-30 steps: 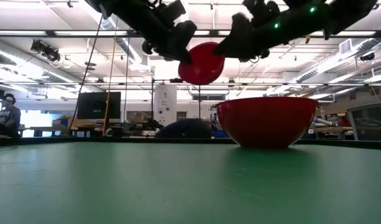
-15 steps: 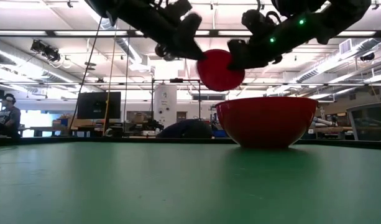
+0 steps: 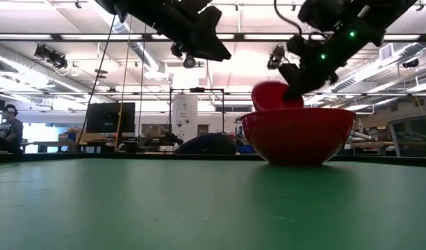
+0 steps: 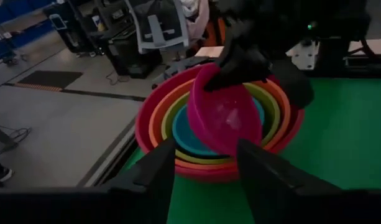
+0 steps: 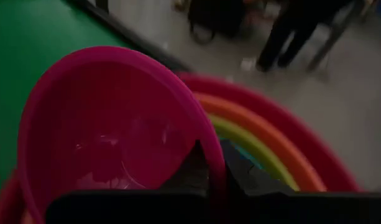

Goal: Nest bowls inside each other
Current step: Stack the pink bowl on top of the blue bowl

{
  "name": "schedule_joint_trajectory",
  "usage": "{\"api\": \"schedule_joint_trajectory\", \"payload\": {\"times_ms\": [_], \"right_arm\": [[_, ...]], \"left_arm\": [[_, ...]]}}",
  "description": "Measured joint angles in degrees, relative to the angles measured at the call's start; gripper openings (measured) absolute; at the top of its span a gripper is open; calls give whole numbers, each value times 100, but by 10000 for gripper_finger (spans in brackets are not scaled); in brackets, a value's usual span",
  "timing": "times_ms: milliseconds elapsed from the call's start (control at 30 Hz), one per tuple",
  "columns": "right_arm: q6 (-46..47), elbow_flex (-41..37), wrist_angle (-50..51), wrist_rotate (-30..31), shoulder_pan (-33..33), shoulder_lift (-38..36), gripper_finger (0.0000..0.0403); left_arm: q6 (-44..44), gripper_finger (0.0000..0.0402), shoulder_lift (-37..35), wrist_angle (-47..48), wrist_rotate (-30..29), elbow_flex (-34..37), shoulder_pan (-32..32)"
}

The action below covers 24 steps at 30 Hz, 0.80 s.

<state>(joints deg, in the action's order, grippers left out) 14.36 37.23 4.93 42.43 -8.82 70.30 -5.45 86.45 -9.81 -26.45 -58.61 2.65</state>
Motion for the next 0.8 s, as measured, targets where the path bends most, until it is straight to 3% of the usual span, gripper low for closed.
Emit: {"api": "schedule_joint_trajectory", "payload": {"times_ms": [233, 433, 667, 800], "right_arm": [[955, 0, 831, -1107, -949, -95, 41], [659, 0, 752, -1363, -1419, 245, 73], [233, 0, 761, -1354, -1363, 449, 114], [22, -4, 785, -1314, -1017, 166, 142]], "left_arm": [[282, 176, 49, 6, 1, 0, 10], [463, 176, 49, 67, 534, 0, 114], [374, 176, -1, 421, 563, 4, -2], [196, 172, -347, -66, 544, 376, -392]]}}
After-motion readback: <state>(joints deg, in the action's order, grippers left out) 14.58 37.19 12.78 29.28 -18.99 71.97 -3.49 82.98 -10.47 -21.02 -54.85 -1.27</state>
